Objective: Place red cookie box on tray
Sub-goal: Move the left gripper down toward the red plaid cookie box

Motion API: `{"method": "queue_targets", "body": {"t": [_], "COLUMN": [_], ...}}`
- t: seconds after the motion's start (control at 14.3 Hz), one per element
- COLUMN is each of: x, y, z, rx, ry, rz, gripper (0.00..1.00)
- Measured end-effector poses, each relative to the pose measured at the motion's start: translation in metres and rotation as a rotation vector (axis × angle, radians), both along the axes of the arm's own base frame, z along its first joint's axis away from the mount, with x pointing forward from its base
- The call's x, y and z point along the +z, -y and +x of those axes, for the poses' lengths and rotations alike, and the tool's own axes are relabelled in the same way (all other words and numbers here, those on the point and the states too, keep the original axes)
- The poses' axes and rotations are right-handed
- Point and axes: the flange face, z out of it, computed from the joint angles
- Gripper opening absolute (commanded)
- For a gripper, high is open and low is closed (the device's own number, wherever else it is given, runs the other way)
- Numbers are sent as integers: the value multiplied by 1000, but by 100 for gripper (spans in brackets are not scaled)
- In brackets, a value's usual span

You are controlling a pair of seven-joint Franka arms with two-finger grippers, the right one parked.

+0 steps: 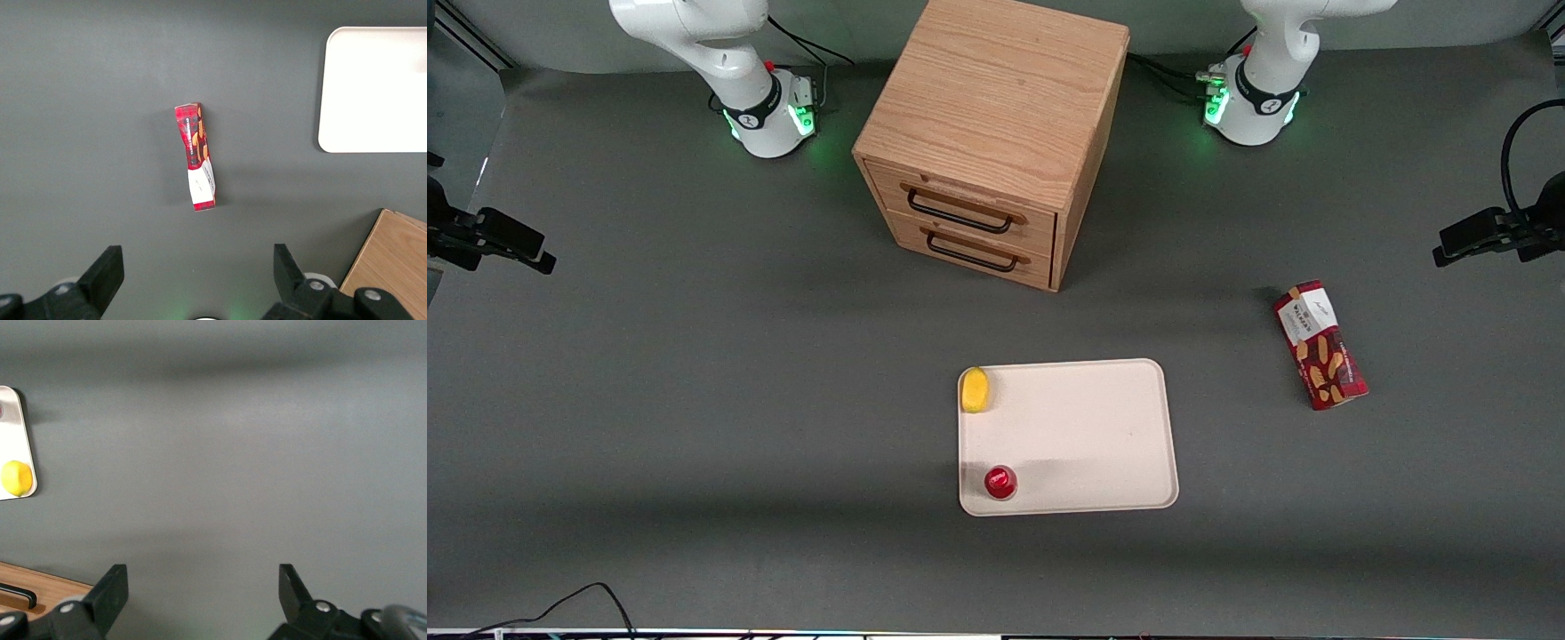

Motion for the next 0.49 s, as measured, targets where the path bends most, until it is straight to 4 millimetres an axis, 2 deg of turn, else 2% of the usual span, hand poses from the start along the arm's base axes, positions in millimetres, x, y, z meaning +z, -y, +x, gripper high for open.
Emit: {"method": "queue_targets", "body": {"t": [0.49], "x": [-7], "y": [1], "z": [1], "rx": [-1], "ry": [-37], "rz": [0], "gripper": [100]}}
